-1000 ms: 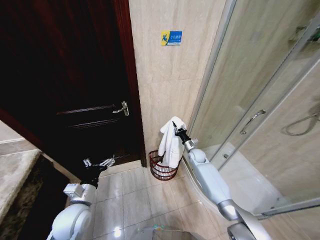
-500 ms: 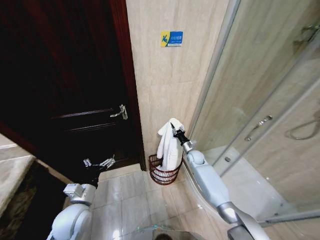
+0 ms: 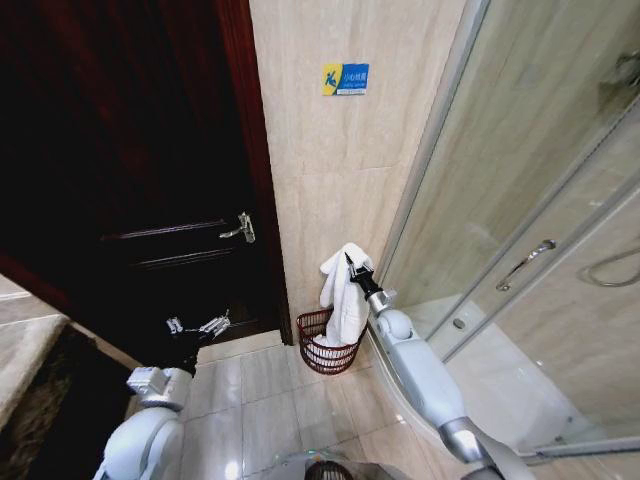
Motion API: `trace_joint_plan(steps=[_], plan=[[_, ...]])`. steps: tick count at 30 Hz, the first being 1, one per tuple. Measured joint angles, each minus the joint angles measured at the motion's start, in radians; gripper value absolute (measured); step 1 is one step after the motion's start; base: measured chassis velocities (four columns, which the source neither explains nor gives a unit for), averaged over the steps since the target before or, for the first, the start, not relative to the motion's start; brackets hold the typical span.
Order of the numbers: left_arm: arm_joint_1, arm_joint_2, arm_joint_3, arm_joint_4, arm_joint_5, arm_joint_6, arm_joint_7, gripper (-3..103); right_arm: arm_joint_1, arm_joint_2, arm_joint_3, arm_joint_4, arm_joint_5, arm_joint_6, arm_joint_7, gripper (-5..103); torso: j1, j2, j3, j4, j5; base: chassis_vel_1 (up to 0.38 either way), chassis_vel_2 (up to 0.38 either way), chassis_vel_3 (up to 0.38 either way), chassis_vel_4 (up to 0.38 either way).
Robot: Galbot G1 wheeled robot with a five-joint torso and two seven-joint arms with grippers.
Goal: Discard the used towel into the hamper.
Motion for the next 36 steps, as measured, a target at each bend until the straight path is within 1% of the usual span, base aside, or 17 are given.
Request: trace_joint_plan(steps=[6, 9, 10, 24, 28, 31, 35, 36], plan=[[0.000, 0.000, 0.000, 0.000, 0.000, 0.000, 0.000, 100, -0.010, -0.003, 0.000, 0.010, -0.002, 0.000, 0.007, 10, 0.001, 0.000, 0.000, 0.0004, -0.0001, 0.018, 0.062, 0.056, 0.017], [0.000, 0.000, 0.000, 0.000, 0.000, 0.000, 0.000, 100, -0.014, -0.003, 0.000, 0.013, -0.003, 0.000, 0.009, 10, 0.001, 0.000, 0.000, 0.0003, 0.0000, 0.000, 0.000, 0.000, 0.000], [0.000, 0.000, 0.000, 0.000, 0.000, 0.000, 0.000, 100, -0.015, -0.002, 0.002, 0.014, -0.005, 0.000, 0.011, 10, 0.001, 0.000, 0.000, -0.0003, -0.0001, 0.000, 0.000, 0.000, 0.000], [0.000, 0.000, 0.000, 0.000, 0.000, 0.000, 0.000, 100, -0.017, 0.014, 0.007, 0.010, -0.012, 0.005, 0.022, 10, 0.001, 0.000, 0.000, 0.0000, 0.0000, 0.017, 0.019, -0.023, -0.021], [0.000, 0.000, 0.000, 0.000, 0.000, 0.000, 0.000, 100, -0.020, 0.015, 0.013, -0.002, -0.006, 0.026, 0.021, 10, 0.001, 0.000, 0.000, -0.0002, 0.0000, 0.129, 0.104, -0.110, -0.130], [0.000, 0.000, 0.000, 0.000, 0.000, 0.000, 0.000, 100, -0.022, 0.016, 0.016, -0.009, -0.003, 0.036, 0.020, 10, 0.001, 0.000, 0.000, 0.0006, -0.0001, 0.125, 0.101, -0.088, -0.092], [0.000, 0.000, 0.000, 0.000, 0.000, 0.000, 0.000, 100, -0.024, 0.018, 0.020, -0.011, -0.003, 0.038, 0.019, 10, 0.001, 0.000, 0.000, 0.0006, -0.0002, 0.063, 0.057, -0.017, -0.030], [0.000, 0.000, 0.000, 0.000, 0.000, 0.000, 0.000, 100, -0.024, 0.018, 0.021, -0.011, -0.004, 0.037, 0.019, 10, 0.001, 0.000, 0.000, 0.0002, -0.0002, 0.000, 0.000, 0.000, 0.000]])
